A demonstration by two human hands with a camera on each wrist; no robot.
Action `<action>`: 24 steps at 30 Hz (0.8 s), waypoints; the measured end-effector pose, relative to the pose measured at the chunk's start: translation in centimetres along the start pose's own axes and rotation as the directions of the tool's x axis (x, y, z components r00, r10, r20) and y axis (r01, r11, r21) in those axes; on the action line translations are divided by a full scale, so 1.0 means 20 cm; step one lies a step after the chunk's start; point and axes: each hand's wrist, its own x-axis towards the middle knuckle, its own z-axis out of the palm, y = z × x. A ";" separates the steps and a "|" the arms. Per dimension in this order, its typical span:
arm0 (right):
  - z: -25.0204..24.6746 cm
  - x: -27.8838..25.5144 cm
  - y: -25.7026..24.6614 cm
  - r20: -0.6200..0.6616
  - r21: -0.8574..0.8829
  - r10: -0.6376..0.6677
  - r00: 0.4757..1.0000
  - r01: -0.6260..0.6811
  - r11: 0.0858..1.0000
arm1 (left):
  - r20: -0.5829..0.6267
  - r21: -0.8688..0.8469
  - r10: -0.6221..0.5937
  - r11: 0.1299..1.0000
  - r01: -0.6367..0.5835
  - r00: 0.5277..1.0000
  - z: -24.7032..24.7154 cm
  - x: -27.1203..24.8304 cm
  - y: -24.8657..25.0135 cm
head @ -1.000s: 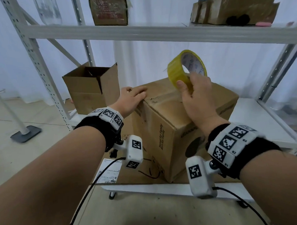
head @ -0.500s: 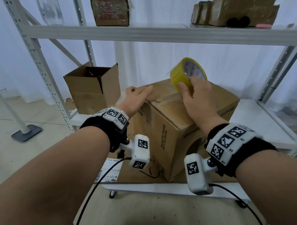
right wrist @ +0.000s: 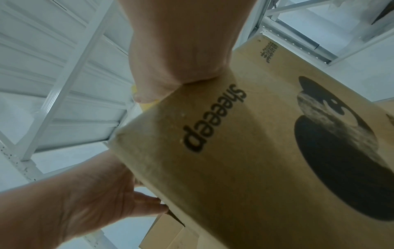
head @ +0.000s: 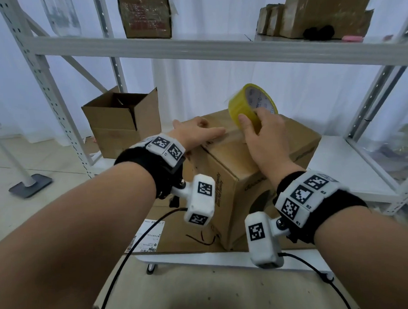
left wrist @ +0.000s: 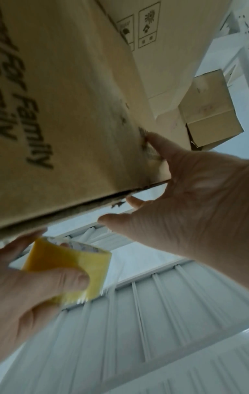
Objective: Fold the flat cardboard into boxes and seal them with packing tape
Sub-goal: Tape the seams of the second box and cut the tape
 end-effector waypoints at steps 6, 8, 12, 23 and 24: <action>0.06 0.00 -0.04 -0.113 0.162 0.097 0.989 -0.078 0.984 | -0.027 -0.078 0.106 0.991 -0.108 0.994 -0.08 0.07 -0.05; 0.07 0.02 -0.05 -0.093 0.153 0.090 0.992 -0.076 0.985 | -0.038 -0.078 0.136 0.987 -0.139 0.990 -0.09 0.09 -0.07; 0.11 0.06 -0.04 -0.013 0.061 0.072 0.997 -0.071 0.996 | -0.013 -0.045 0.120 0.992 -0.120 0.993 -0.08 0.14 -0.12; 0.09 0.12 0.01 0.133 -0.118 -0.040 0.990 0.056 0.991 | 0.023 -0.102 0.111 0.989 -0.108 0.994 -0.07 0.12 -0.14; 0.09 0.11 0.01 0.117 -0.116 -0.030 0.993 0.044 0.992 | 0.022 -0.109 0.112 0.988 -0.109 0.993 -0.07 0.11 -0.14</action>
